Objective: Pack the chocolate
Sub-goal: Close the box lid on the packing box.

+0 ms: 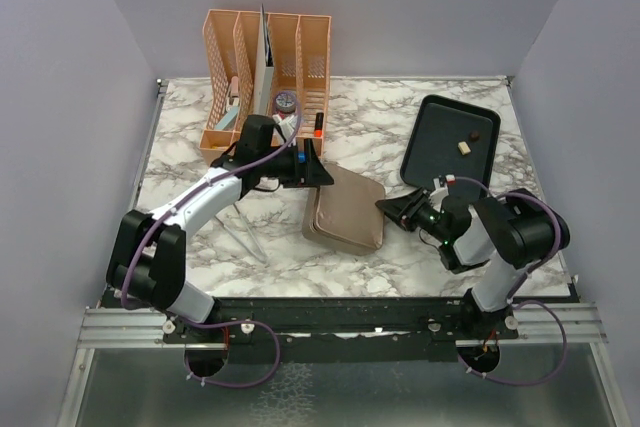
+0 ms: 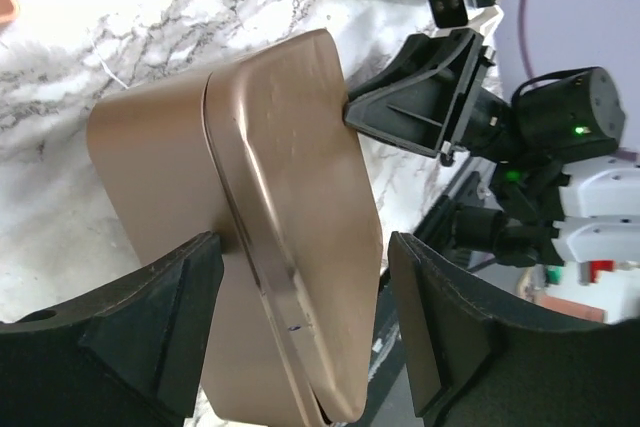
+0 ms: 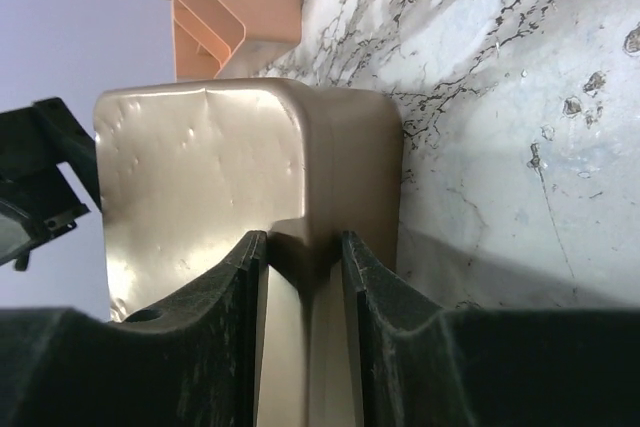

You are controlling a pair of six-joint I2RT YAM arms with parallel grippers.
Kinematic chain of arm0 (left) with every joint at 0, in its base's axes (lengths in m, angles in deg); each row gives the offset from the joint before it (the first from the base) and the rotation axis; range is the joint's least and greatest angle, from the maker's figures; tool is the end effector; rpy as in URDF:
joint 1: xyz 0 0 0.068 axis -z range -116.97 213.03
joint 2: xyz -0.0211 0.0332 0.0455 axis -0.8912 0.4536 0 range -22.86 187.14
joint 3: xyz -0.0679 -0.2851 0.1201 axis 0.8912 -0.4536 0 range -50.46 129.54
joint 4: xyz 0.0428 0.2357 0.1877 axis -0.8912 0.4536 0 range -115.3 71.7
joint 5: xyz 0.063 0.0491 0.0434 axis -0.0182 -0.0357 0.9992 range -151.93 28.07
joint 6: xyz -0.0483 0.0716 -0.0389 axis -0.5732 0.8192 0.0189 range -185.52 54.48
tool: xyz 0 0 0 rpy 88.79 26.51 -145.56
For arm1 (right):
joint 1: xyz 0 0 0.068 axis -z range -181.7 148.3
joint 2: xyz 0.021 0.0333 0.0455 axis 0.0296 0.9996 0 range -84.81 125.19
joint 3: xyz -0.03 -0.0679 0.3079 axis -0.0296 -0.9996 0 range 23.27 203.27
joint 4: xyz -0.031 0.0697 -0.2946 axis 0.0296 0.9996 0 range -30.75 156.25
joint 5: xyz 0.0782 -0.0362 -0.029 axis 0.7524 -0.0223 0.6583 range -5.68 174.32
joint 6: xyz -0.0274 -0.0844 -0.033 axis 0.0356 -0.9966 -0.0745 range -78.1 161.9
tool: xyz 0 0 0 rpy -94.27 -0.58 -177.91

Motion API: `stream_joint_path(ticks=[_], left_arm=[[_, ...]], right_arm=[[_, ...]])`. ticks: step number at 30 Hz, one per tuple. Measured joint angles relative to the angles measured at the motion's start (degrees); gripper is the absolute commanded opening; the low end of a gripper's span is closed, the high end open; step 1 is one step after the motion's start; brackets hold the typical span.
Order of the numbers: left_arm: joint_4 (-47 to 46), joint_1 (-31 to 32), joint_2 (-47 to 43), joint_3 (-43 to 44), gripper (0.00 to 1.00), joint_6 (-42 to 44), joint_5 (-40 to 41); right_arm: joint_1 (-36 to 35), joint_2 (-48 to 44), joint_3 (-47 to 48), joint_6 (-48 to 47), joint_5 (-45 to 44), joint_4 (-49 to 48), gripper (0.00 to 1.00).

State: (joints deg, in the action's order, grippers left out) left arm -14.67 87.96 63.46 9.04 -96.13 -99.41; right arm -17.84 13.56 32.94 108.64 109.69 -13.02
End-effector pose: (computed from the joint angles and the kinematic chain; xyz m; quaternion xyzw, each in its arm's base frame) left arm 0.3398 -0.2155 0.2582 0.0999 0.8552 -0.4502 0.2367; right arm 0.2557 0.1122 0.0878 0.2151 0.7626 0.5185 0.3215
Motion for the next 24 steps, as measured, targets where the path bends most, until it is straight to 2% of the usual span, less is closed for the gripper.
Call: stream_joint_path(ticks=[4,9,14,20,24], left_arm=[[-4.57,-2.12,-1.44,-4.81,0.72,-3.85,-3.52],[-6.23,-2.47,-2.16,-5.55,0.71,-6.16,-5.60],[-12.66,-2.62,-3.06,-8.02,0.61,-10.62,-7.43],[-22.34,-2.84,-4.31,-11.23,0.51,-21.42,-9.73],[-25.40,-1.97,-5.46,-11.28,0.50,-26.73,-10.95]], right_arm=[[0.00,3.50,-0.48,1.25,0.20,-5.57,0.17],[0.24,6.45,-1.31,2.40,0.15,-10.67,0.17],[0.52,8.31,-1.86,3.56,0.11,-13.64,0.17],[0.70,8.74,-2.12,4.17,0.22,-14.29,0.20],[0.07,8.46,-1.92,4.17,1.53,-13.27,0.20]])
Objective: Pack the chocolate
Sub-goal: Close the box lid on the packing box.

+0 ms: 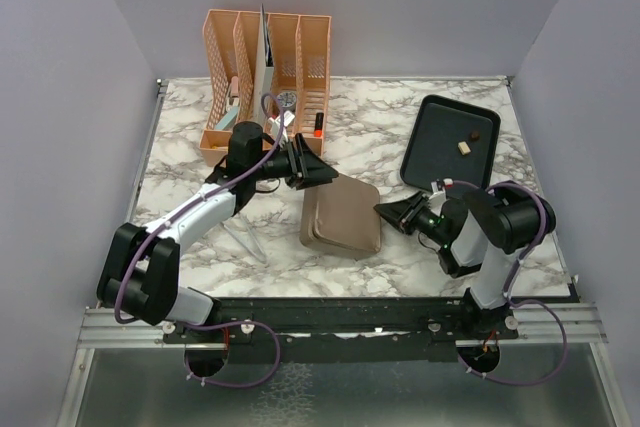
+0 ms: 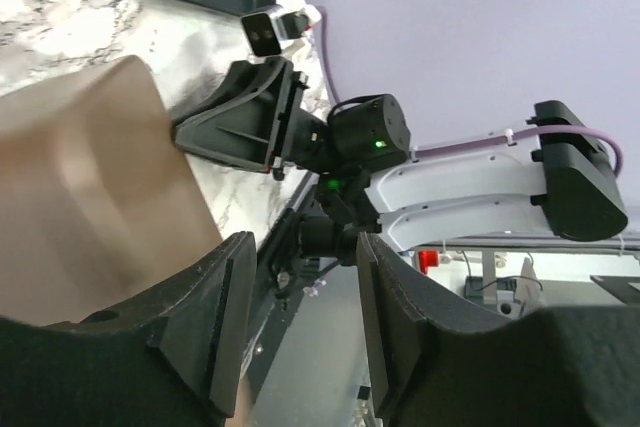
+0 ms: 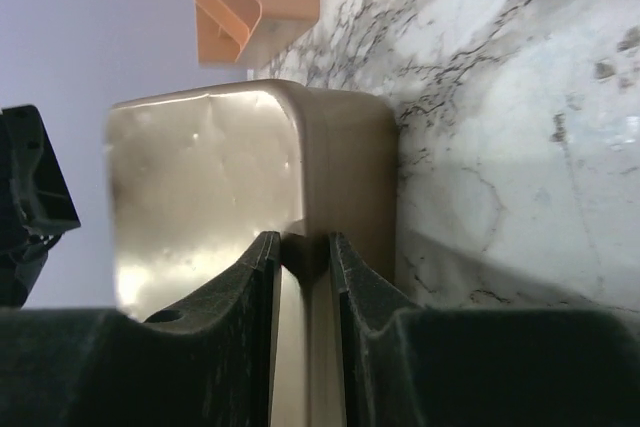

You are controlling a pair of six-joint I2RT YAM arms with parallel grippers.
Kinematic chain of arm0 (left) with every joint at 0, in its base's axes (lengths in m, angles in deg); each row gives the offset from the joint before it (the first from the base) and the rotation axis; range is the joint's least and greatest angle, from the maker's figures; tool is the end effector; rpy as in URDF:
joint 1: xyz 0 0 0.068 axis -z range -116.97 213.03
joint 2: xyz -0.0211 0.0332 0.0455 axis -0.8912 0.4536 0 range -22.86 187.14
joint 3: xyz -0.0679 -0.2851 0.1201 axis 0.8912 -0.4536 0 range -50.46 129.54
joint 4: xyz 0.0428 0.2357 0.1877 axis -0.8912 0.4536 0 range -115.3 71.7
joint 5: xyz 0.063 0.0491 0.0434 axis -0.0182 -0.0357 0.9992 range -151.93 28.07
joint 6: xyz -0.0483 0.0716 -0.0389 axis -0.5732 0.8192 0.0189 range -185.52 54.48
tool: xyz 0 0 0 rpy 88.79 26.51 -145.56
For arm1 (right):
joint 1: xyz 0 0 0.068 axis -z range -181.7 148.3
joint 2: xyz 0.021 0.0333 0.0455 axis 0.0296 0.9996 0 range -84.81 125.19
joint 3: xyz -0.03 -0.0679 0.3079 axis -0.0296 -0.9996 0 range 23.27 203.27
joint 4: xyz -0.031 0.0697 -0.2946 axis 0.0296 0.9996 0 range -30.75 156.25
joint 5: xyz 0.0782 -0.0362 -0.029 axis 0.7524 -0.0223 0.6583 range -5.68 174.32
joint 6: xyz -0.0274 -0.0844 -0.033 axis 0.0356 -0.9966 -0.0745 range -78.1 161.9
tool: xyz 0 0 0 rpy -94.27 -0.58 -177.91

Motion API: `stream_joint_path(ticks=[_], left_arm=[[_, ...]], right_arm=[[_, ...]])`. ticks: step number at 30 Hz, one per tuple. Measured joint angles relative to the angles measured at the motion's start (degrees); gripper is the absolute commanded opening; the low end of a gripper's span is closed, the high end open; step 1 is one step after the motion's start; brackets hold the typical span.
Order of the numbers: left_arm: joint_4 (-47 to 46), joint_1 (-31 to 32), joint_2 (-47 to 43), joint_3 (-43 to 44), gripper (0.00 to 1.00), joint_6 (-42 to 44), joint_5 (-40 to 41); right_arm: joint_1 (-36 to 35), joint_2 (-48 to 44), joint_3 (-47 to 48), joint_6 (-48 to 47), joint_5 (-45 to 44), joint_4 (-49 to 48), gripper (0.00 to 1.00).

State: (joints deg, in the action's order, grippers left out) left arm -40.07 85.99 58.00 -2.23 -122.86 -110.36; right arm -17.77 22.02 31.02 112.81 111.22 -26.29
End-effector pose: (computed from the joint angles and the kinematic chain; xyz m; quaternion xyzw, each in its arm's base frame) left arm 0.3177 -0.2043 0.2726 0.0128 0.7756 -0.5997 0.1966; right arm 0.2479 0.1117 0.0782 0.2241 0.7444 0.5468 0.3108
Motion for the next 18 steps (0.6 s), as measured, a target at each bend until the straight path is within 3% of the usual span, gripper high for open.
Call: stream_joint_path(ticks=[5,10,18], left_arm=[[-1.90,0.37,-0.26,0.00,0.51,-2.45,-0.63],[0.63,0.39,0.61,0.28,0.60,0.76,-0.55],[25.49,0.42,0.68,10.82,0.73,21.90,10.51]], right_arm=[[-1.01,-0.79,0.61,-0.37,1.64,0.57,0.22],[-1.07,-1.62,0.63,-0.52,2.01,1.46,0.24],[-1.07,-5.14,1.36,-2.16,2.01,7.30,0.24]])
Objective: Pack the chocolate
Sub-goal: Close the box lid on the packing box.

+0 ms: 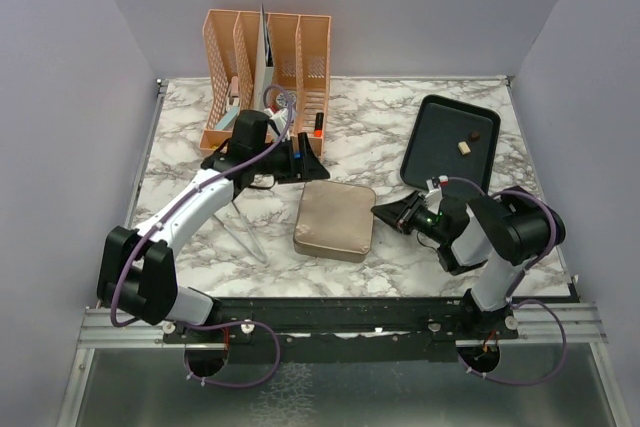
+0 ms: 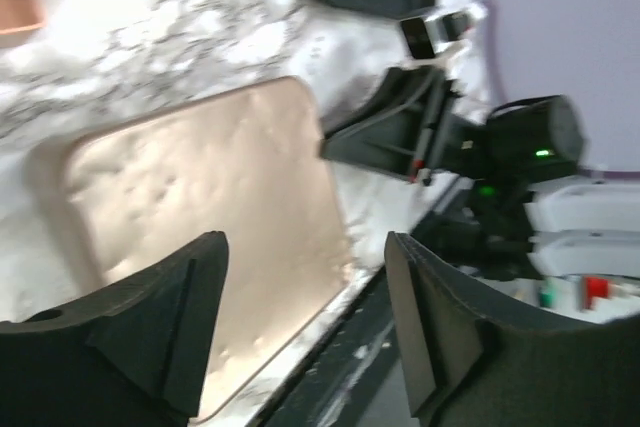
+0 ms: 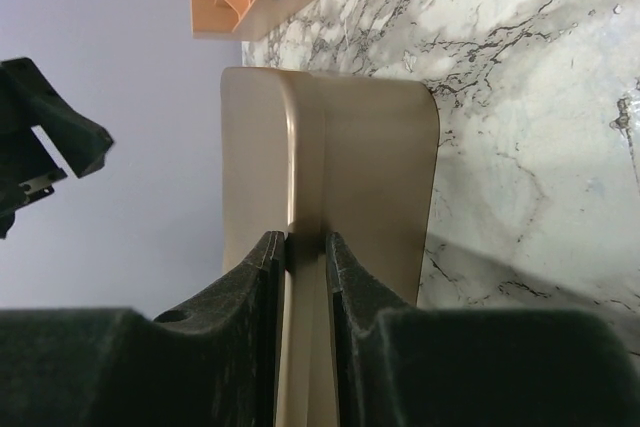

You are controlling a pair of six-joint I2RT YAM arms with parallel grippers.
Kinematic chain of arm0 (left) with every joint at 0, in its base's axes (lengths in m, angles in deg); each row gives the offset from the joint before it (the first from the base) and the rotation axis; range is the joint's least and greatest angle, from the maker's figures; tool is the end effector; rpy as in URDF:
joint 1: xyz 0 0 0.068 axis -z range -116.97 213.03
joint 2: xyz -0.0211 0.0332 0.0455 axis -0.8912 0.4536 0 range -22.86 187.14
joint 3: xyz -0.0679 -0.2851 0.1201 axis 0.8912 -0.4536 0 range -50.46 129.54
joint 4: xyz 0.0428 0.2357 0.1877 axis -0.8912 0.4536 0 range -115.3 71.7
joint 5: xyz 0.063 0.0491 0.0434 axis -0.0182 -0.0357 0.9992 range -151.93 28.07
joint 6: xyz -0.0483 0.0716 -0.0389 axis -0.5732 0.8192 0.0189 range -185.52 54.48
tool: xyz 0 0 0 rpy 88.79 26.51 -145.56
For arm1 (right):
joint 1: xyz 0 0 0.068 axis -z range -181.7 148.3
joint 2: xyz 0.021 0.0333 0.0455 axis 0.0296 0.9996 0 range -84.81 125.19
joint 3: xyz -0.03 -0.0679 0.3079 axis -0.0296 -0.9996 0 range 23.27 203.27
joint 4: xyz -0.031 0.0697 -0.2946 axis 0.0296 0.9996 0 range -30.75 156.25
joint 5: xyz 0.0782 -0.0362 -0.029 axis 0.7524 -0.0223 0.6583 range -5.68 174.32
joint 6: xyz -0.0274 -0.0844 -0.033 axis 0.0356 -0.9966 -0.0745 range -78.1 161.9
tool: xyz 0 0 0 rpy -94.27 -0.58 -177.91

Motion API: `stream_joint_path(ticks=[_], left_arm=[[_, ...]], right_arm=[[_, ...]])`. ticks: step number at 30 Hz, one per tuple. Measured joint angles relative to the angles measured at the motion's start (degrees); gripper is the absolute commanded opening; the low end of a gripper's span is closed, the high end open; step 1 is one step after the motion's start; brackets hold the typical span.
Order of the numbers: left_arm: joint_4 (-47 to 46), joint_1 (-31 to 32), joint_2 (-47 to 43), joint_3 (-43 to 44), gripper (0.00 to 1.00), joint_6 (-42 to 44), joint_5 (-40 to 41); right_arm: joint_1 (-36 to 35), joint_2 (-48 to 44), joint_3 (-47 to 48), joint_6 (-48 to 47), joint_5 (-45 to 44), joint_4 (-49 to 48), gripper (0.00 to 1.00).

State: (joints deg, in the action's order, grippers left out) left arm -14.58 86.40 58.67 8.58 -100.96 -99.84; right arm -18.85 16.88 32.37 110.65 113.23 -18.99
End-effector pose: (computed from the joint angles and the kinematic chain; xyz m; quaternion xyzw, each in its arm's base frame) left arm 0.3316 -0.2007 0.2861 0.0661 0.8436 -0.4698 0.2515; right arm 0.2494 0.1203 0.0867 0.1951 0.7553 0.5489 0.3003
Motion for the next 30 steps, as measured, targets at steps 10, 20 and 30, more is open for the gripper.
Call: stream_joint_path(ticks=[10,20,30], left_arm=[[12.44,-0.13,-3.21,-7.82,0.80,10.21,8.90],[10.34,-0.13,-3.28,-13.60,0.64,8.26,7.23],[0.94,-0.70,-6.56,-20.39,0.41,-3.39,1.90]], right_arm=[[0.00,-0.39,0.20,-0.24,0.37,0.92,0.23],[0.00,-0.39,0.22,-0.22,0.44,0.90,0.23],[0.66,-0.39,0.04,-0.13,0.00,0.33,0.23]])
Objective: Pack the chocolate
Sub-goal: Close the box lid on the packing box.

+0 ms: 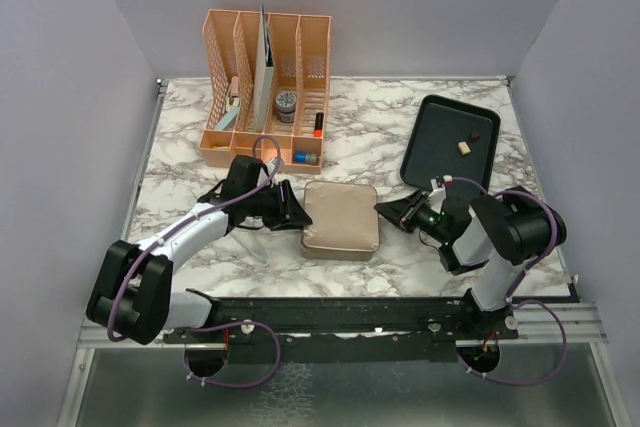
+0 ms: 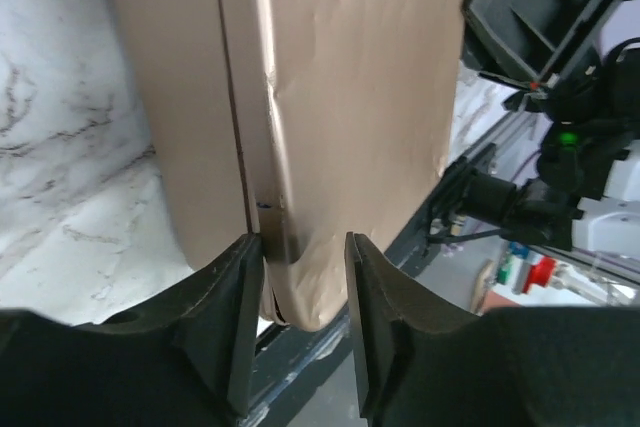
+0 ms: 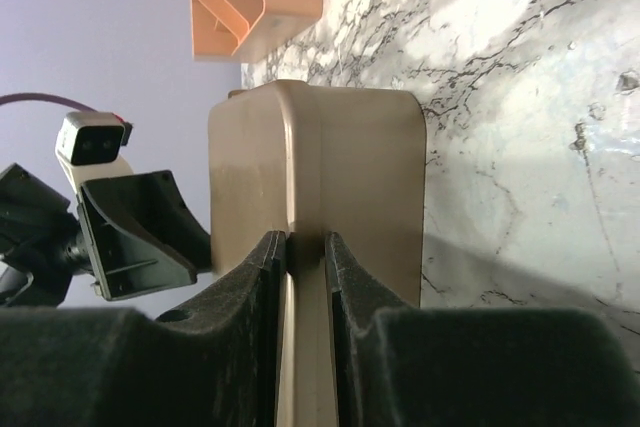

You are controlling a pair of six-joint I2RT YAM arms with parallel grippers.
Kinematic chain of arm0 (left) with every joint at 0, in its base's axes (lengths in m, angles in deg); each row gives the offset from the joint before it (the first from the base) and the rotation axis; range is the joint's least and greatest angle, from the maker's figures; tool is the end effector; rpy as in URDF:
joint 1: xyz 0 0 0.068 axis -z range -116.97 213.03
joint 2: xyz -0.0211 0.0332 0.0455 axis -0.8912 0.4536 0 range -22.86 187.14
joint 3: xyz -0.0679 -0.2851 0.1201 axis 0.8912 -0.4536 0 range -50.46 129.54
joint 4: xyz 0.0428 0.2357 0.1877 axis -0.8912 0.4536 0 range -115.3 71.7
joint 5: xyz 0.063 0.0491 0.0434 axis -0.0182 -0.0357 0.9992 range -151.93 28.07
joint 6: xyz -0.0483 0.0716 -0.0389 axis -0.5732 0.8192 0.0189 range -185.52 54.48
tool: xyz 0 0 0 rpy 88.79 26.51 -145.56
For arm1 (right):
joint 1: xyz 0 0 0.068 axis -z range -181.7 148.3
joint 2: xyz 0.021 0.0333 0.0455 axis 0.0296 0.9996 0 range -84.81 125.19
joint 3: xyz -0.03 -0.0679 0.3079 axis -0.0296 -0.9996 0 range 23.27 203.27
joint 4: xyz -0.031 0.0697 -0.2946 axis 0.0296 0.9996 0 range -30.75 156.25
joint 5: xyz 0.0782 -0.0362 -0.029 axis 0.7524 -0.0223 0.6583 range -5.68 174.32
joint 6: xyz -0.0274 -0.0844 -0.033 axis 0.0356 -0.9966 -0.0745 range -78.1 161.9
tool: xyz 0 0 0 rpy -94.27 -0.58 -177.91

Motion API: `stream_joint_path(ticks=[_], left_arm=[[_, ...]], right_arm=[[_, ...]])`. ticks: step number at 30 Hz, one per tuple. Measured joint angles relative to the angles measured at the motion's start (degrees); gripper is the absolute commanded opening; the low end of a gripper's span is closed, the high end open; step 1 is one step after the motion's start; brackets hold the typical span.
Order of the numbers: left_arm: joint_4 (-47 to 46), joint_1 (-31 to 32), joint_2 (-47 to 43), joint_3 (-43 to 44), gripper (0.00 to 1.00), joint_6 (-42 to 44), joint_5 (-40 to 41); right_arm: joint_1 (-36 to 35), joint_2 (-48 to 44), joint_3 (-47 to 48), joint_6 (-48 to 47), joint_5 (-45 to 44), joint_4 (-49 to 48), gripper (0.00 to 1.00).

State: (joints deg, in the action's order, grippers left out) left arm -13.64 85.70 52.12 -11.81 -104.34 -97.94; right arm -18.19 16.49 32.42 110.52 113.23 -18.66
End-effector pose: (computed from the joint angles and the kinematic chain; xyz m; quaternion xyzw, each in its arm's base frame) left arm 0.2621 -0.1641 0.1820 -0.0151 0.8946 -0.4223 0.1455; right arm 0.2510 0.1175 0.0878 0.1982 0.7539 0.5472 0.3047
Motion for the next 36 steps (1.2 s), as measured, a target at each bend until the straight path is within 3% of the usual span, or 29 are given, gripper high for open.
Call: stream_joint_path(ticks=[9,14,19,29,36], left_arm=[[-13.44,-0.17,-2.12,-4.04,0.32,-16.28,-7.15],[-21.40,-0.13,-2.56,-3.61,0.41,-20.96,-8.98],[-25.51,0.66,1.29,-2.51,0.47,-20.35,-9.68],[-14.34,7.45,8.28,3.89,0.53,-10.32,-6.78],[-8.35,7.74,9.97,7.02,0.55,-4.44,1.07]], right_arm=[[1.11,-0.02,-0.92,0.31,-4.37,-1.44,0.27],[1.11,-1.11,-1.05,-0.13,-4.94,0.39,0.30],[0.96,-5.88,0.20,-2.58,-6.23,7.56,0.32],[1.07,-11.80,2.93,-7.80,-12.63,17.64,0.34],[1.07,-12.66,2.47,-7.82,-12.24,18.53,0.43]])
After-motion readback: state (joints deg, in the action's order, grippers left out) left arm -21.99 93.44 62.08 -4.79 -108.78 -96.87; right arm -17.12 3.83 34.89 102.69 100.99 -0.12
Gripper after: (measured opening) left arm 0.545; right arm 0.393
